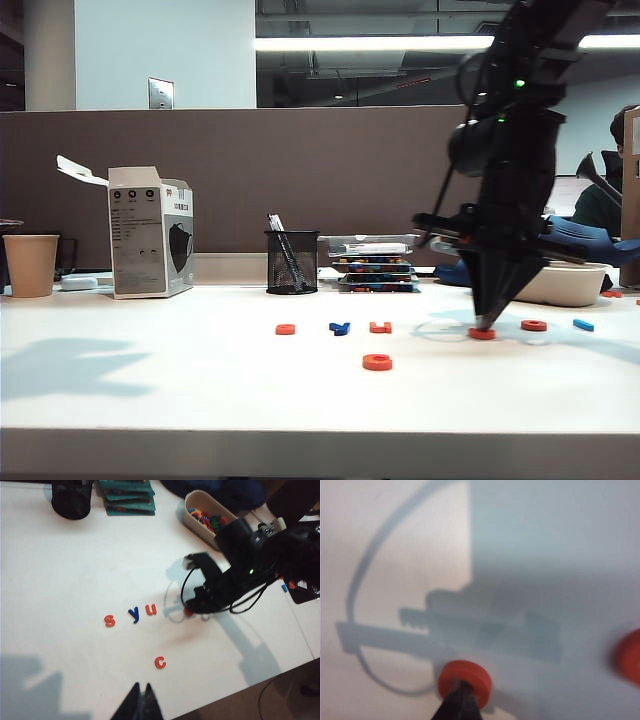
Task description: Select the appropriate letters from the row of letter magnets placed on the table to arrange into the word "cool".
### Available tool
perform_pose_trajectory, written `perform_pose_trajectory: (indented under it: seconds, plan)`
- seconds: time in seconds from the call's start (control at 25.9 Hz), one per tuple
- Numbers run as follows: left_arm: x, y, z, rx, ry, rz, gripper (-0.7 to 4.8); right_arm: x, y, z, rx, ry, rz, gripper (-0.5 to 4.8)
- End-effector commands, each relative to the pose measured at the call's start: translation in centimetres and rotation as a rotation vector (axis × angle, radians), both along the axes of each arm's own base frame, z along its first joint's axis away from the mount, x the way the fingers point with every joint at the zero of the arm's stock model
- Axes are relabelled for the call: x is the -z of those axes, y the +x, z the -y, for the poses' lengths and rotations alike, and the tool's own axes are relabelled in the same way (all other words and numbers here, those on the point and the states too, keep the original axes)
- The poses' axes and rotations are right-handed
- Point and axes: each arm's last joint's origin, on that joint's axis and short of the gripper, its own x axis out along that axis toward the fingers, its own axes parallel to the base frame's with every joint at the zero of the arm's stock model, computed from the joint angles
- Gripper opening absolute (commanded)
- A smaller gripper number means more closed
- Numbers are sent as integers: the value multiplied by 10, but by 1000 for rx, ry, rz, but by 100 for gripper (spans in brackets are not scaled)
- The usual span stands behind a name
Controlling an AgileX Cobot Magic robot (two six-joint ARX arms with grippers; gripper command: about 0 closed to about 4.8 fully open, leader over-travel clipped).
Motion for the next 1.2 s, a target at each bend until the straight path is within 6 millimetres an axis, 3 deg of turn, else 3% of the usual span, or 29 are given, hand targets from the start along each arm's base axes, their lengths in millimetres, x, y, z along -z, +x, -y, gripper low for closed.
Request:
perform_pose_trajectory:
  seconds: [0.04, 0.23, 0.5, 1.2]
  plan:
    - [-3, 0, 0, 3, -13, 18, -4, 17, -17, -16, -44, -7, -96, -6]
    - [-3, 0, 0, 3, -13, 18, -4, 32, -41, -28, -44, -14, -125, -6]
    - [-3, 0, -1, 4, -13, 18, -4, 32, -76, -26, -22, 5, -133, -6]
    - [-2, -1, -1, 4, -11, 15, -4, 0, -79, -27, -12, 109, -15, -6]
